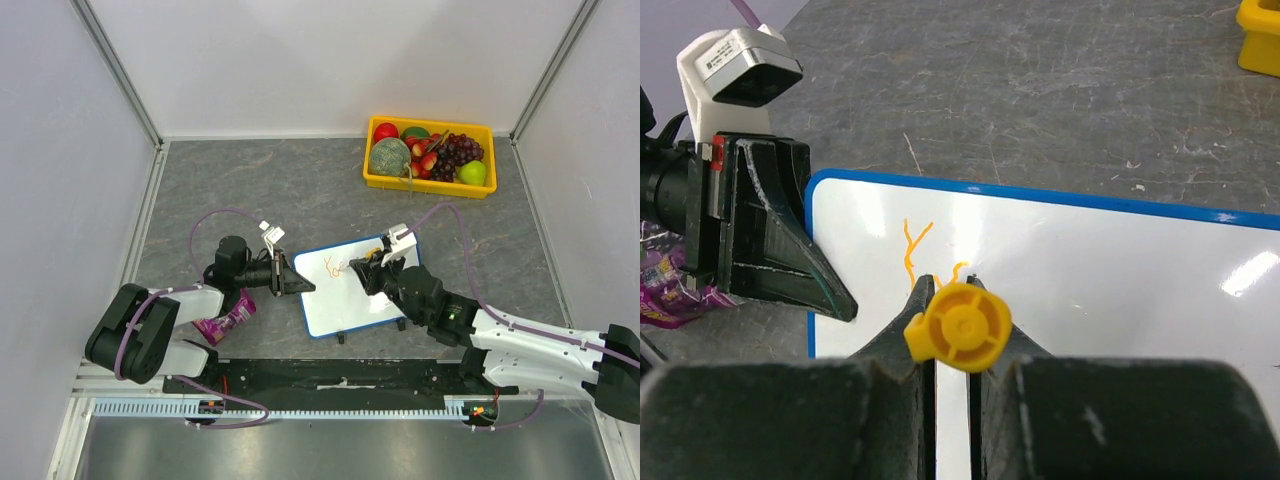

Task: Write a sentence on the whiteboard

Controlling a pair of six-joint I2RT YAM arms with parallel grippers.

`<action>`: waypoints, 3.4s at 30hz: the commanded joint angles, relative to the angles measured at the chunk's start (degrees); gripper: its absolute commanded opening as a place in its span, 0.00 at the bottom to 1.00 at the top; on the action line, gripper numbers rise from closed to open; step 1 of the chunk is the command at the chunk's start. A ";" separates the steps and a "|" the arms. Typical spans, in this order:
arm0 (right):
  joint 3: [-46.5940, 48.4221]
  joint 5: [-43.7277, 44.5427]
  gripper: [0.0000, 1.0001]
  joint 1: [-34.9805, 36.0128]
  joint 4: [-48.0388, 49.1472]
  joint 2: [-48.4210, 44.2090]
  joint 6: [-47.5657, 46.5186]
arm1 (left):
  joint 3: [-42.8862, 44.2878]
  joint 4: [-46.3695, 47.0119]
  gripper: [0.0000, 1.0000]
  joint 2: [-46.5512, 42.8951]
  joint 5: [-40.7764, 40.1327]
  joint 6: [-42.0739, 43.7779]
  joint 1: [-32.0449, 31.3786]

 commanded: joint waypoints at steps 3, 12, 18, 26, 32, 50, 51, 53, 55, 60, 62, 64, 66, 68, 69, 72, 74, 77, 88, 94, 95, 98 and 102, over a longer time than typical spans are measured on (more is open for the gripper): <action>-2.54 0.33 0.00 -0.37 -4.35 -0.51 0.55 | 0.22 -2.62 0.02 1.28 -2.20 5.62 -0.23; -3.33 1.47 0.00 -0.46 -5.15 -1.83 0.64 | 0.30 -2.62 0.02 1.28 -2.29 5.62 -0.15; -2.02 3.49 0.00 -0.46 -4.27 -1.66 0.21 | 0.30 -2.54 0.02 1.28 -2.29 5.62 -0.23; 1.41 6.30 0.00 -0.55 -3.04 -0.43 -1.55 | 0.30 -2.54 0.02 1.28 -2.29 5.71 -0.23; 2.47 6.83 0.00 -0.90 -2.42 -0.08 -1.91 | 0.22 -2.54 0.02 1.19 -2.29 5.62 -0.24; -1.04 2.26 0.00 -0.90 -5.76 -1.22 -0.50 | 0.30 -2.63 0.02 1.37 -2.29 5.62 -0.23; -1.05 2.17 0.00 -0.98 -6.02 -1.22 -0.41 | 0.30 -2.63 0.02 1.28 -2.29 5.62 -0.24; -1.05 1.74 0.00 -0.98 -6.29 -1.04 -0.41 | 0.30 -2.54 0.02 1.28 -2.21 5.62 -0.15; -1.13 1.56 0.00 -0.99 -6.73 -1.04 -0.41 | 0.30 -2.63 0.02 1.28 -2.29 5.71 -0.23; -1.75 1.30 0.00 -0.99 -7.43 -1.48 -0.06 | 0.30 -2.63 0.02 1.37 -2.29 5.62 -0.24; -2.10 1.30 0.00 -0.99 -7.78 -2.09 0.11 | 0.30 -2.54 0.02 1.28 -2.29 5.62 -0.24; -2.19 1.21 0.00 -0.99 -8.04 -2.71 0.11 | 0.30 -2.54 0.02 1.46 -2.29 5.62 -0.15; -2.01 1.56 0.00 -0.99 -8.40 -3.41 0.03 | 0.39 -2.62 0.02 1.46 -2.29 5.62 -0.15; -1.40 1.65 0.00 -0.90 -8.13 -3.68 -0.15 | 0.39 -2.54 0.02 1.46 -2.29 5.71 -0.23; -1.05 1.73 0.00 -0.98 -8.13 -3.68 -0.41 | 0.39 -2.54 0.02 1.46 -2.29 5.62 -0.24; 0.71 1.56 0.00 -0.99 -7.70 -3.24 -1.03 | 0.39 -2.54 0.02 1.55 -2.29 5.62 -0.15; 1.94 1.30 0.00 -0.90 -7.34 -3.06 -1.38 | 0.31 -2.63 0.02 1.46 -2.29 5.62 -0.15; 3.78 1.30 0.00 -0.99 -6.82 -2.71 -2.08 | 0.39 -2.54 0.02 1.46 -2.29 5.71 -0.15; 6.78 4.81 0.00 -1.42 -6.55 -1.31 -4.02 | 0.22 -2.54 0.02 1.55 -2.20 5.71 -0.15; 6.25 5.25 0.00 -2.13 -6.46 -0.08 -3.67 | 0.39 -2.54 0.02 1.46 -2.20 5.62 -0.23; 6.08 5.25 0.00 -2.22 -6.38 -0.08 -3.58 | 0.31 -2.54 0.02 1.55 -2.20 5.71 -0.24; 5.37 4.72 0.00 -2.48 -6.11 0.01 -3.23 | 0.39 -2.54 0.02 1.55 -2.20 5.62 -0.15; 4.32 3.67 0.00 -2.57 -6.29 -0.51 -2.79 | 0.39 -2.63 0.02 1.55 -2.20 5.71 -0.23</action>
